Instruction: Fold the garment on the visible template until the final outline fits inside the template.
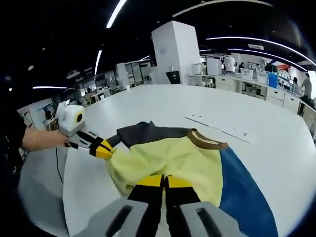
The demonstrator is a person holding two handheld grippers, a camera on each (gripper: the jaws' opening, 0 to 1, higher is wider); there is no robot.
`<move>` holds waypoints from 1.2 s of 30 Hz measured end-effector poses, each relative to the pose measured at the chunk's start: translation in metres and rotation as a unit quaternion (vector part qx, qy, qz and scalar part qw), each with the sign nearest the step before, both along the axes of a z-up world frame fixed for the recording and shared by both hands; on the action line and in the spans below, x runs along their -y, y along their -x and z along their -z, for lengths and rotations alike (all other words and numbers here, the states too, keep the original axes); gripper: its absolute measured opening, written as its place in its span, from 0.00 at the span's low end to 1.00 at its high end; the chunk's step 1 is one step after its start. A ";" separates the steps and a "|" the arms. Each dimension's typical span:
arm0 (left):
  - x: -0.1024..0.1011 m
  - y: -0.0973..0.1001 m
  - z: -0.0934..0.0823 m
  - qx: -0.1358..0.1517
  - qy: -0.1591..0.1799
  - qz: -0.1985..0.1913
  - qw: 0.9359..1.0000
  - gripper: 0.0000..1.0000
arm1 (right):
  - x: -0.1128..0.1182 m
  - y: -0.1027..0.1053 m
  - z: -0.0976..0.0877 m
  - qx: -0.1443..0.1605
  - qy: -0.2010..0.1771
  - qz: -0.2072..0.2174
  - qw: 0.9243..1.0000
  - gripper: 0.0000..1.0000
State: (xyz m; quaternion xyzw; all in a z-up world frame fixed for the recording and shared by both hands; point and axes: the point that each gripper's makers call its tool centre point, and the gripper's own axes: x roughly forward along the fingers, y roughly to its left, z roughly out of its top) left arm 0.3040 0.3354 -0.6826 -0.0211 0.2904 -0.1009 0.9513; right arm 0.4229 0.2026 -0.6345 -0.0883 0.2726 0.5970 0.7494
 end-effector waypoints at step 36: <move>-0.054 -0.038 -0.004 0.019 -0.019 -0.069 0.997 0.00 | -0.018 -0.096 0.075 -0.027 0.061 0.164 0.984 0.00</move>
